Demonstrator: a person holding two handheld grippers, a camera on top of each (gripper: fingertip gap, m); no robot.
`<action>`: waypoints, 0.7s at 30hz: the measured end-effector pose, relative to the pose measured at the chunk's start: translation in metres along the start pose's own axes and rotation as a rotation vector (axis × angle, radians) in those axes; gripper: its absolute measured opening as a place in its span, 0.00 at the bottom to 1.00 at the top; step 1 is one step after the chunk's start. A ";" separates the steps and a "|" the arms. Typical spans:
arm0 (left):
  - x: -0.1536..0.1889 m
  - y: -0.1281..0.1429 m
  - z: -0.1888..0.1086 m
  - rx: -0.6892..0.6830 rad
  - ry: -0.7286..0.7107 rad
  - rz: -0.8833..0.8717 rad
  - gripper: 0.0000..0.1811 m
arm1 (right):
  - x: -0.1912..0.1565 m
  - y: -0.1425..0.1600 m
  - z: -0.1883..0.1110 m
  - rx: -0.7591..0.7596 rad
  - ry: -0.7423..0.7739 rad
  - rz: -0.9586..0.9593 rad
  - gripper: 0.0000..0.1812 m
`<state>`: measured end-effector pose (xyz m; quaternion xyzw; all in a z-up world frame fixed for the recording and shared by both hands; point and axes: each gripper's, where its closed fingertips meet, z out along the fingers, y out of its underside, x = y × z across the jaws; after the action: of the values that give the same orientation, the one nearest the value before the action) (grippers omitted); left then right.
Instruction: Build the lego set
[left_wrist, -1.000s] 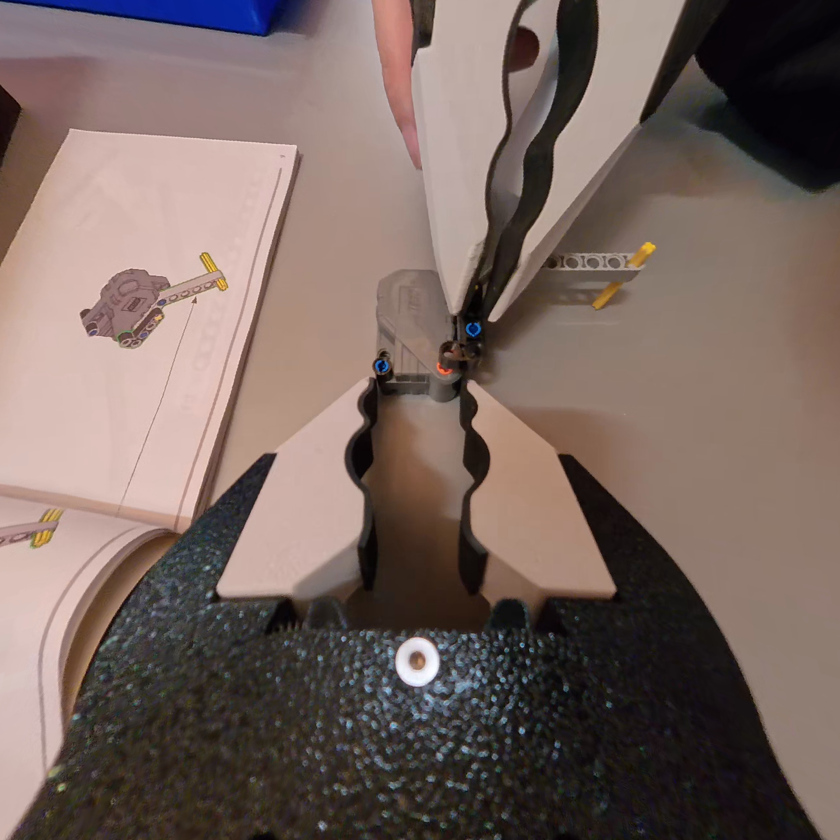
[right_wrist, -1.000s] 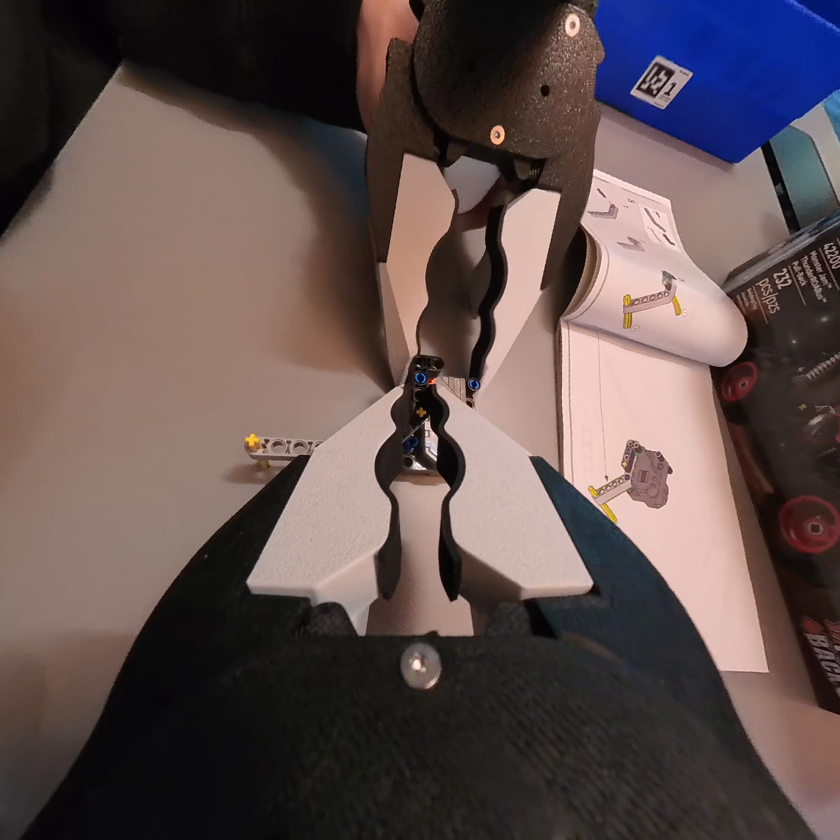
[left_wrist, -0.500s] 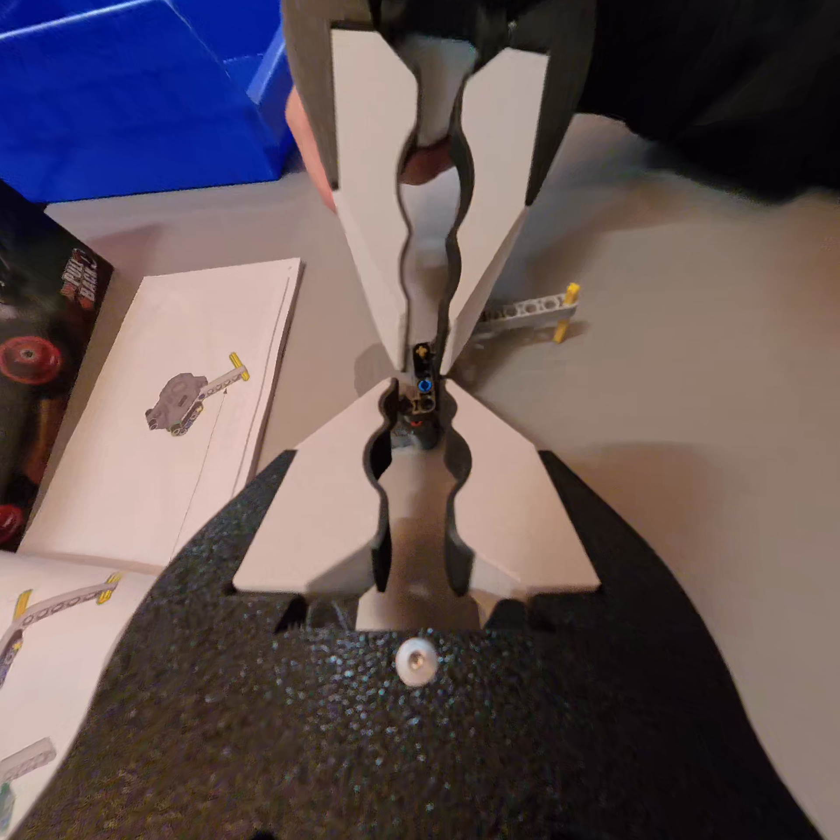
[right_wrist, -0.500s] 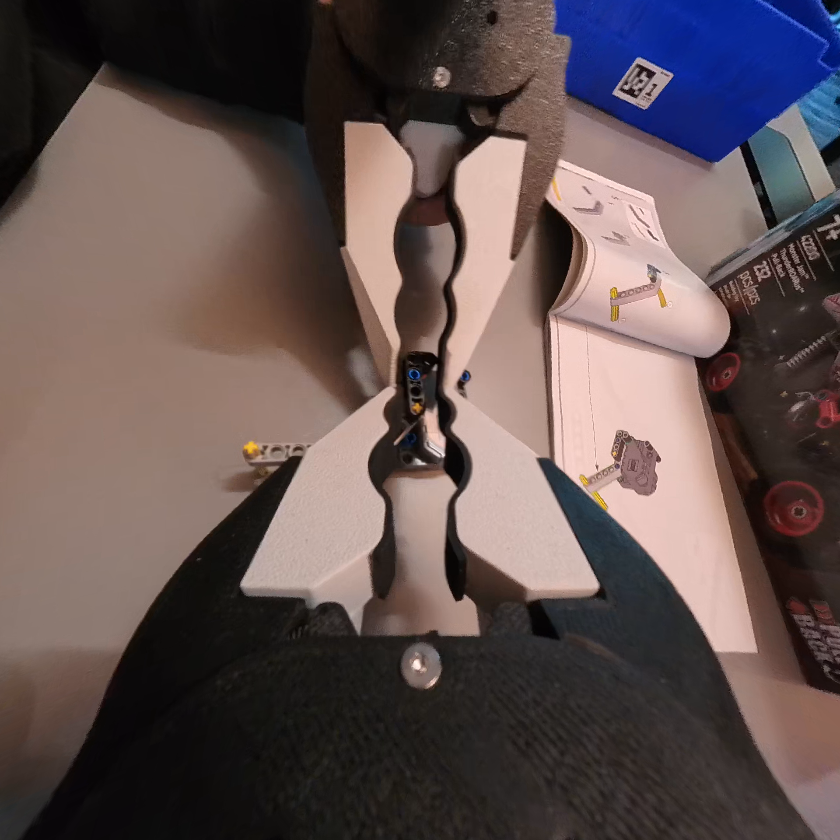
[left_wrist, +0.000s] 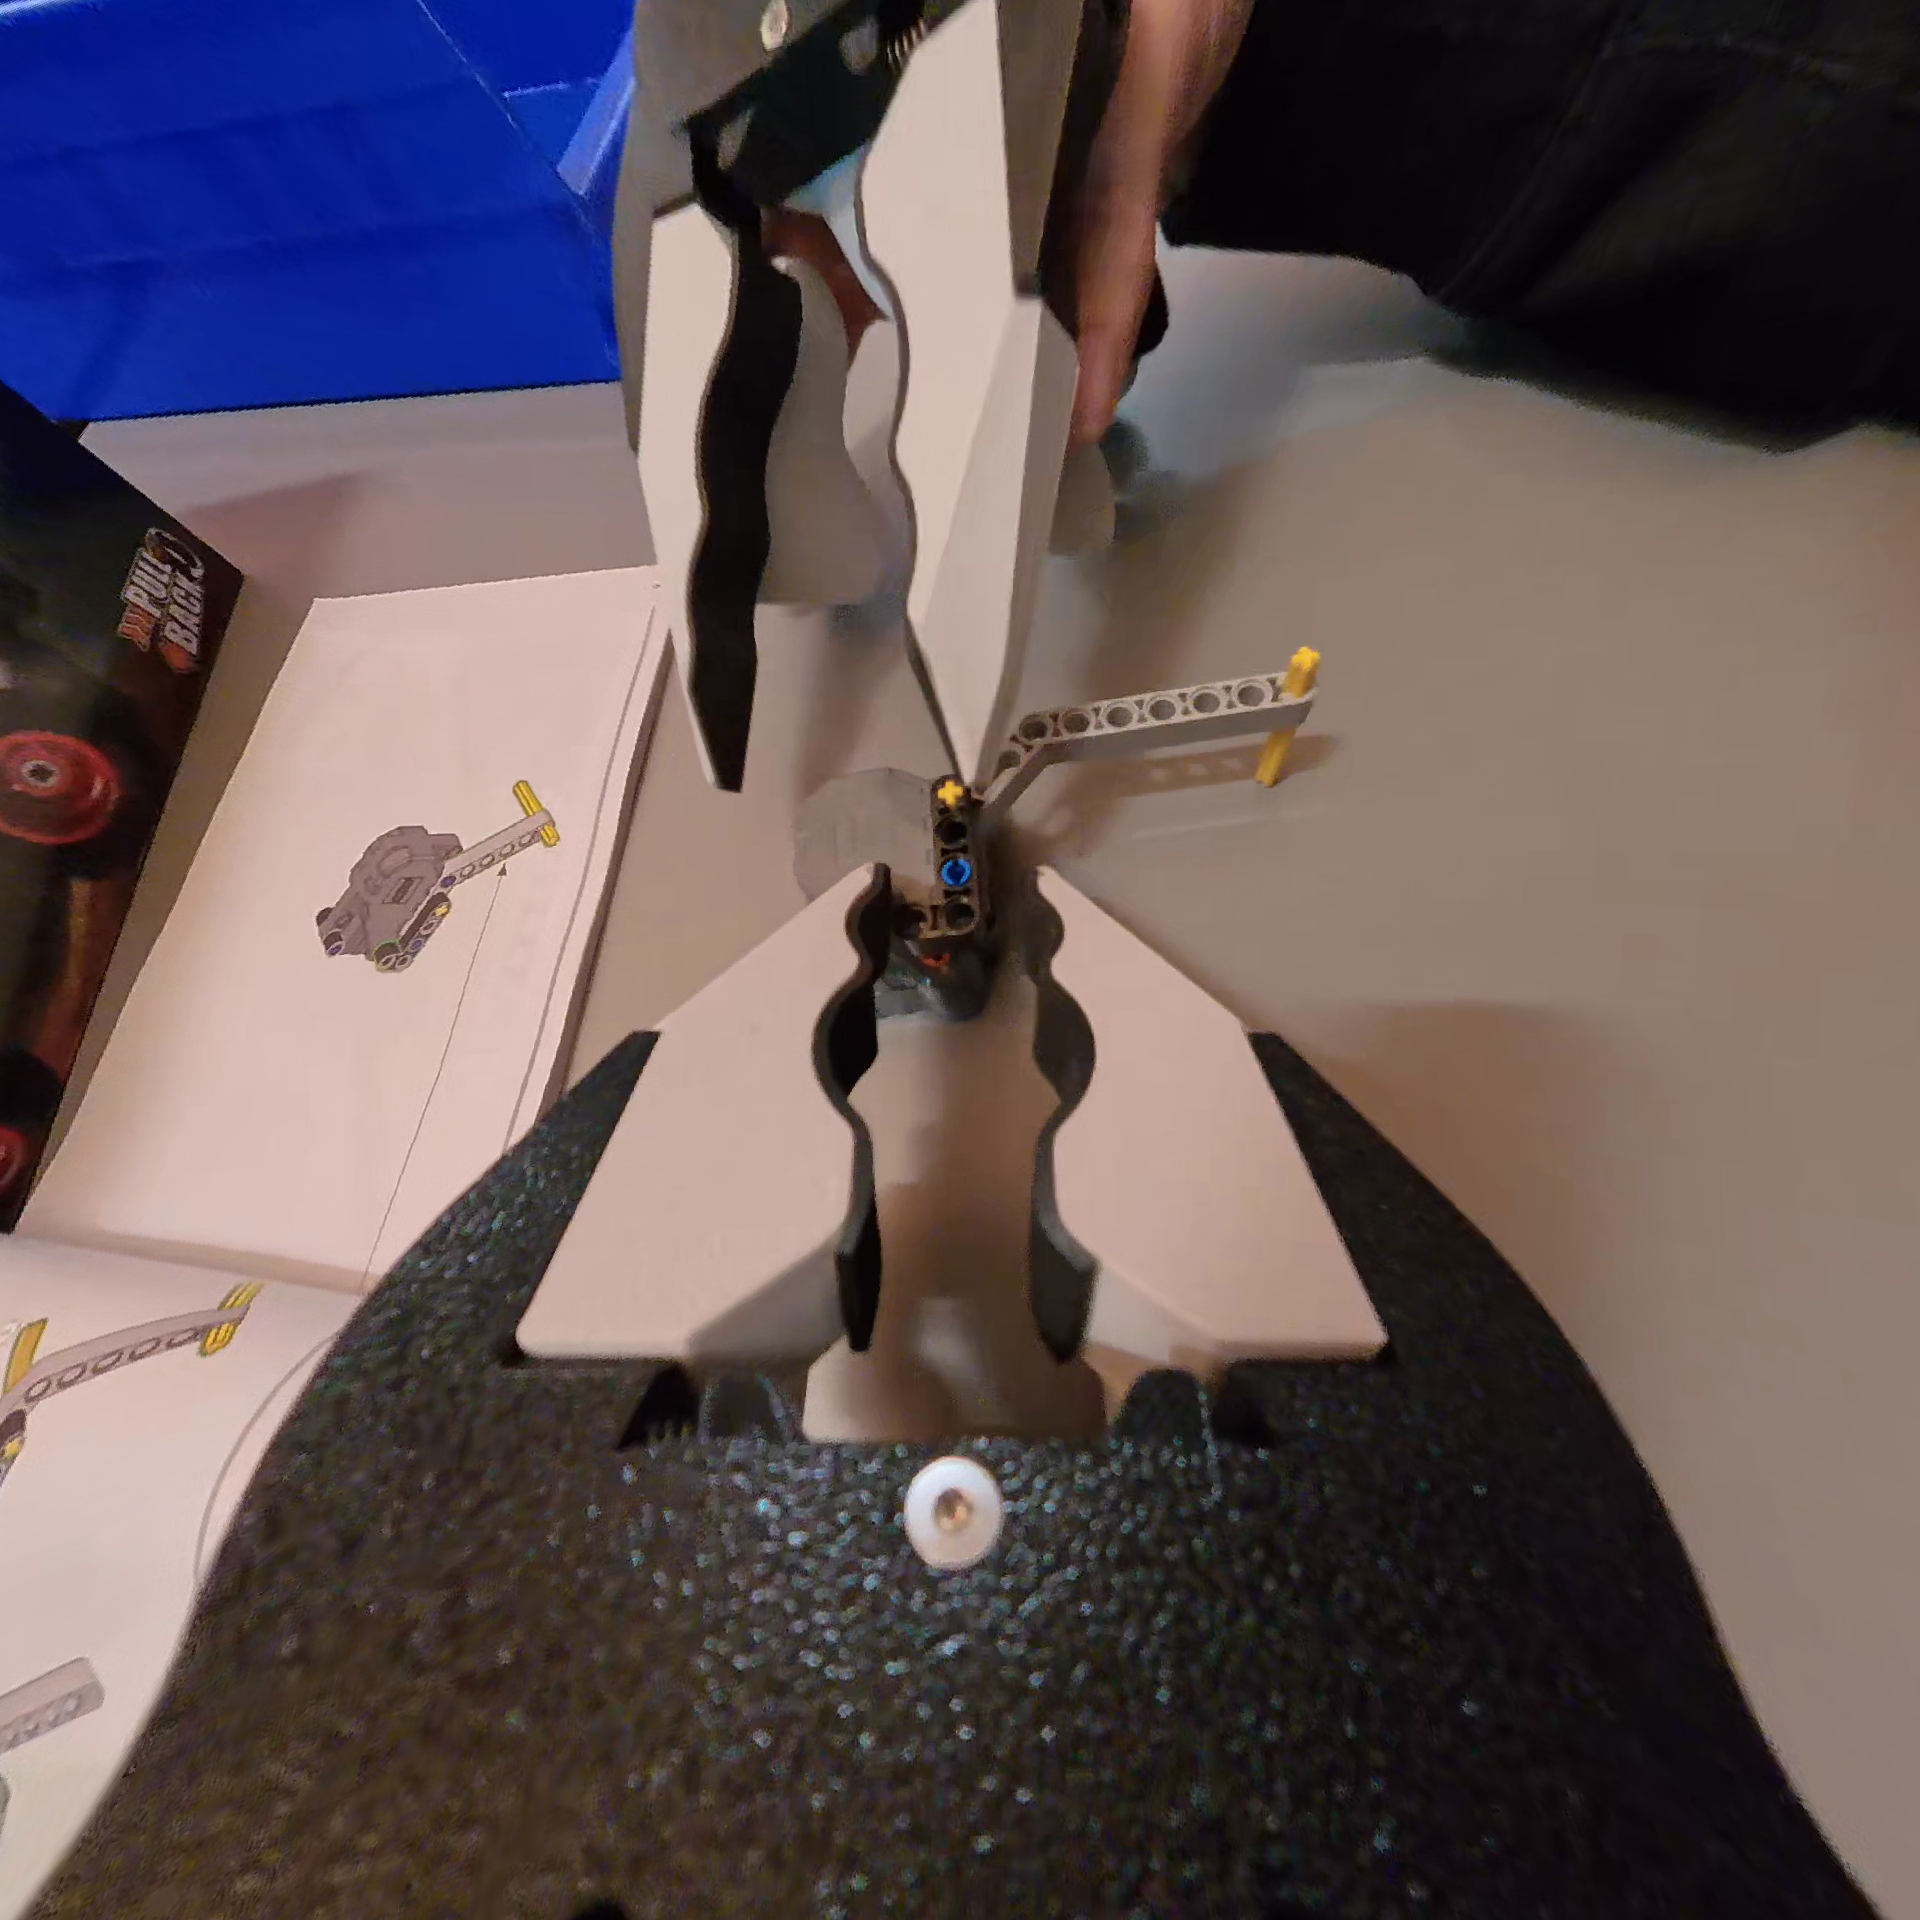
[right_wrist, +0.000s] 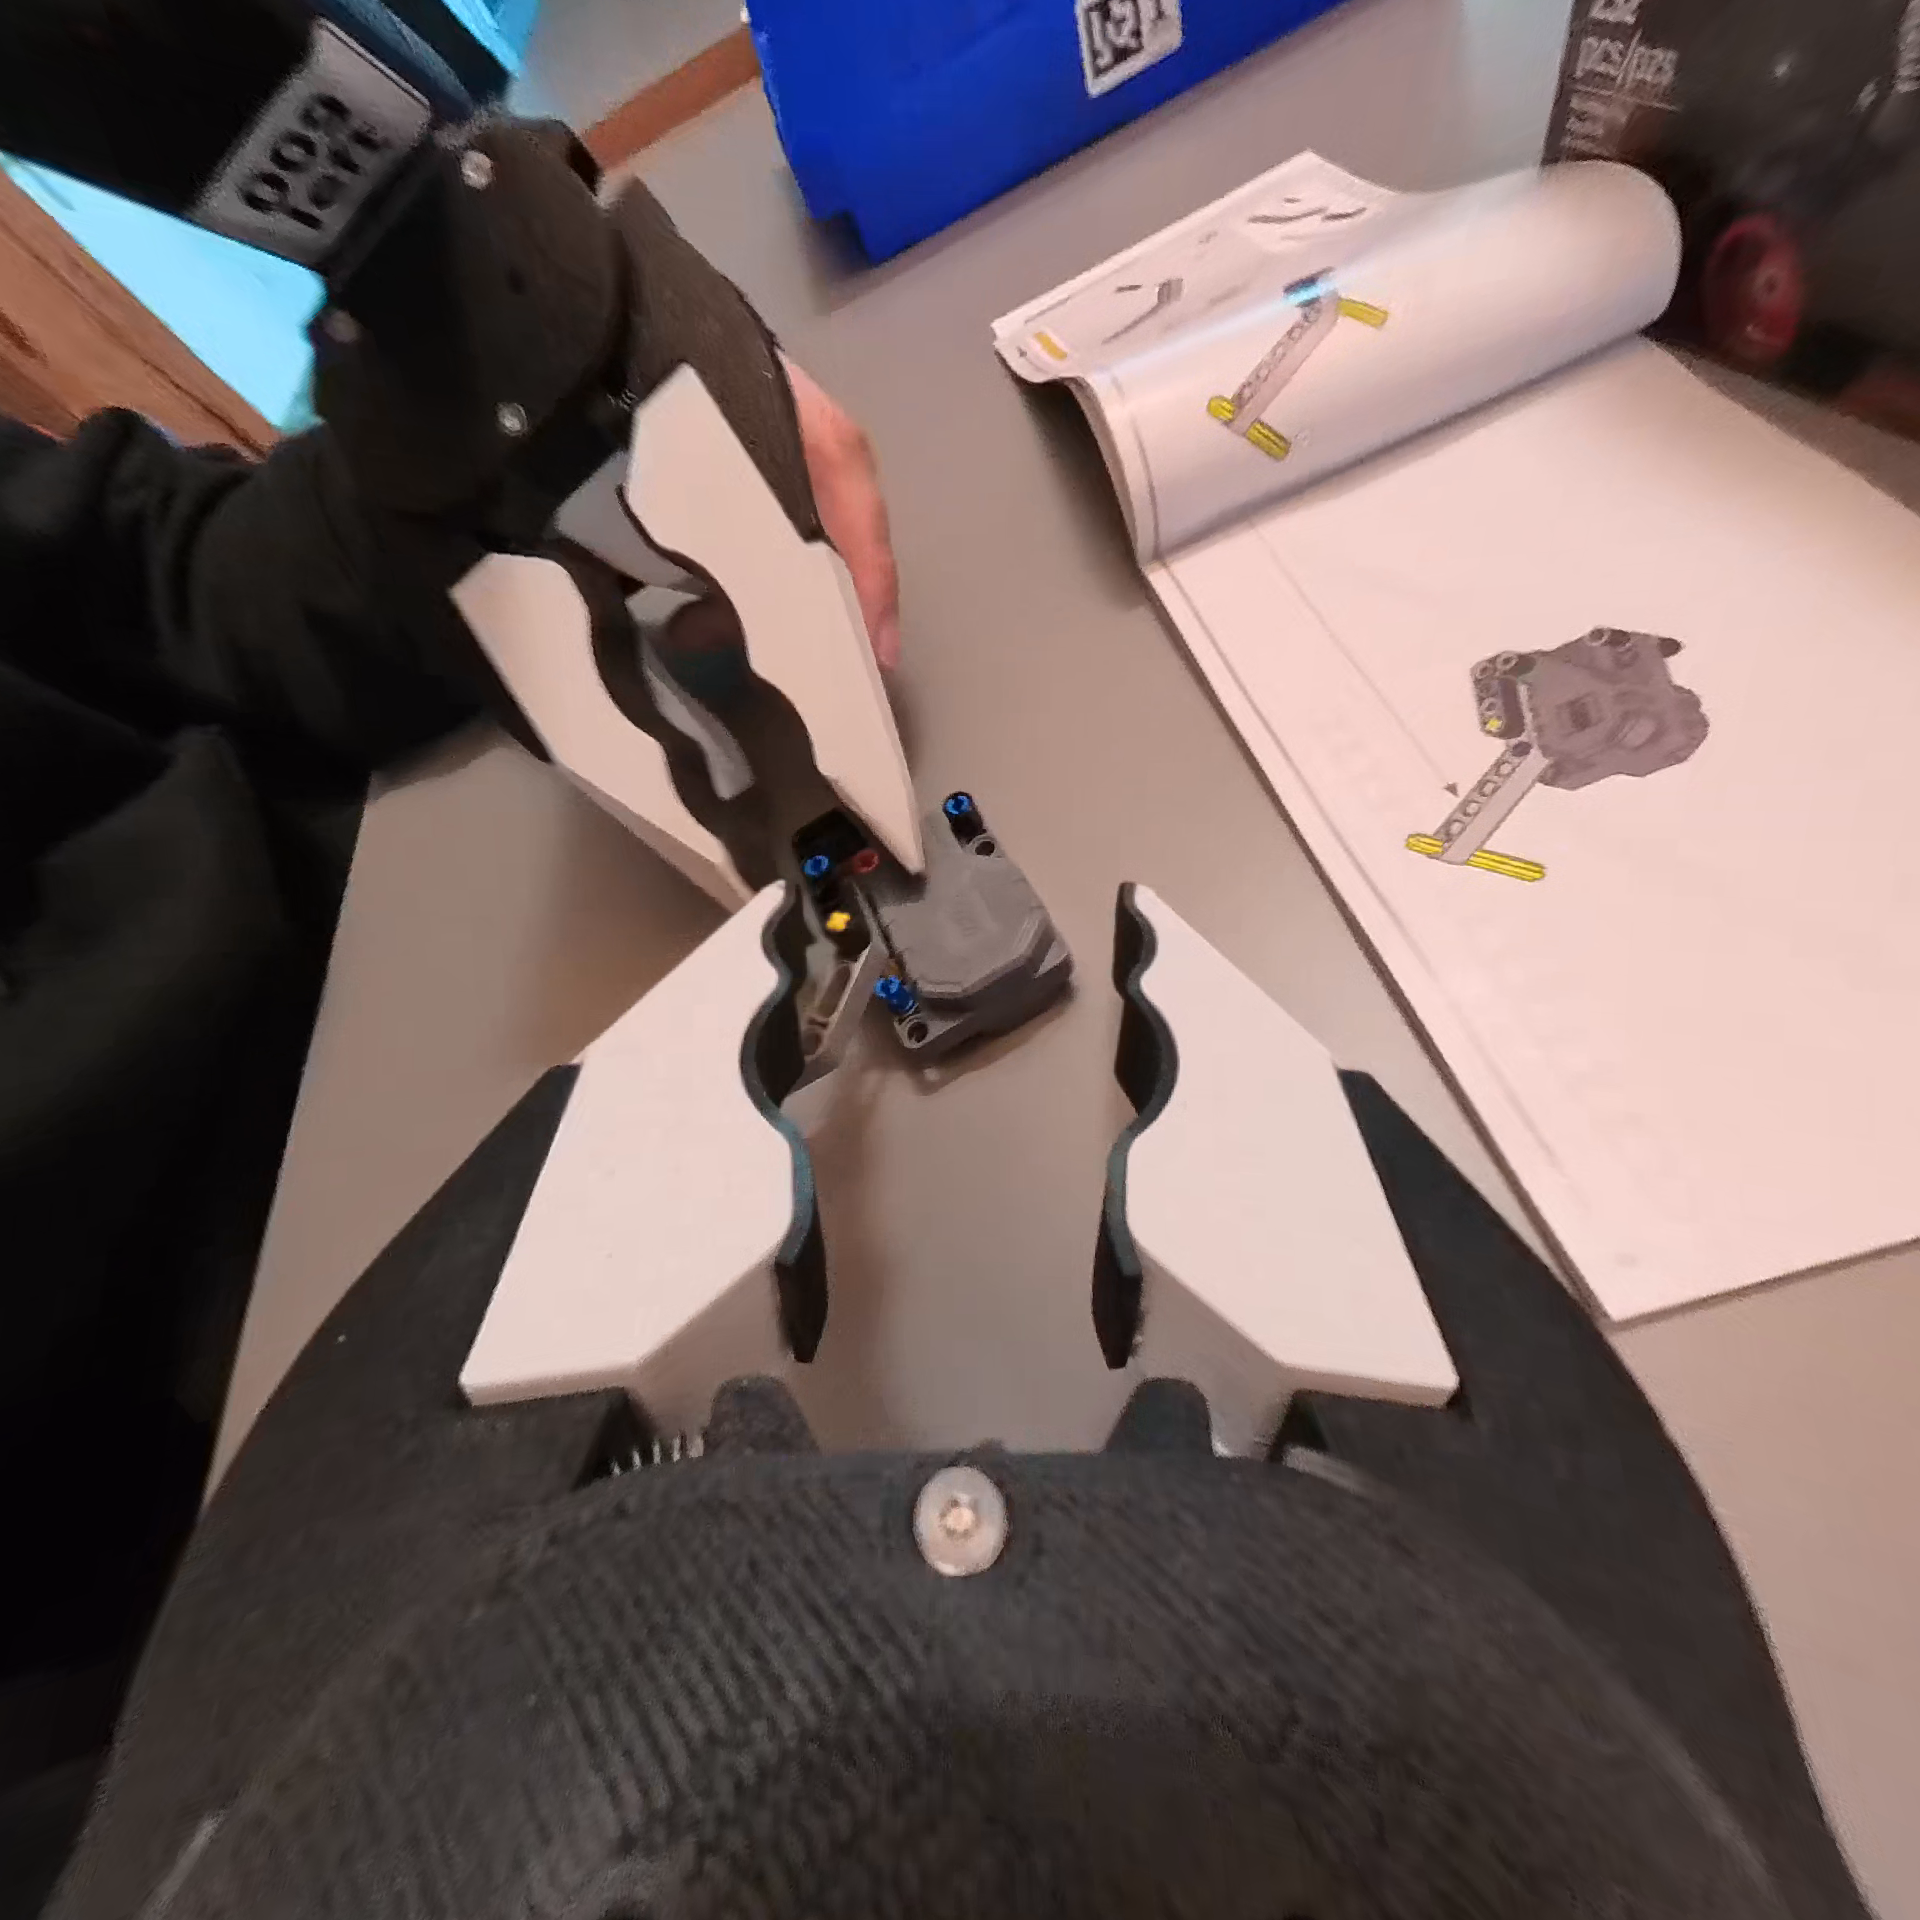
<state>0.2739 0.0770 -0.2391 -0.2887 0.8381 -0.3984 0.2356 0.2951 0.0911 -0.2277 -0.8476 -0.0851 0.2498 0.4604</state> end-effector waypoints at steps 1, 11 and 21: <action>0.000 -0.002 -0.002 0.012 0.001 -0.011 0.14 | 0.004 0.000 0.001 -0.001 0.022 0.009 0.33; 0.000 0.010 -0.033 0.069 0.258 -0.779 0.30 | 0.000 0.003 -0.005 0.031 -0.007 0.221 0.33; -0.004 0.006 -0.022 0.114 0.357 -1.045 0.33 | -0.001 0.020 -0.008 -0.025 0.085 0.476 0.35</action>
<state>0.2612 0.0945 -0.2306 -0.5810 0.5874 -0.5496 -0.1241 0.2962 0.0741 -0.2400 -0.8591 0.1333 0.3145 0.3810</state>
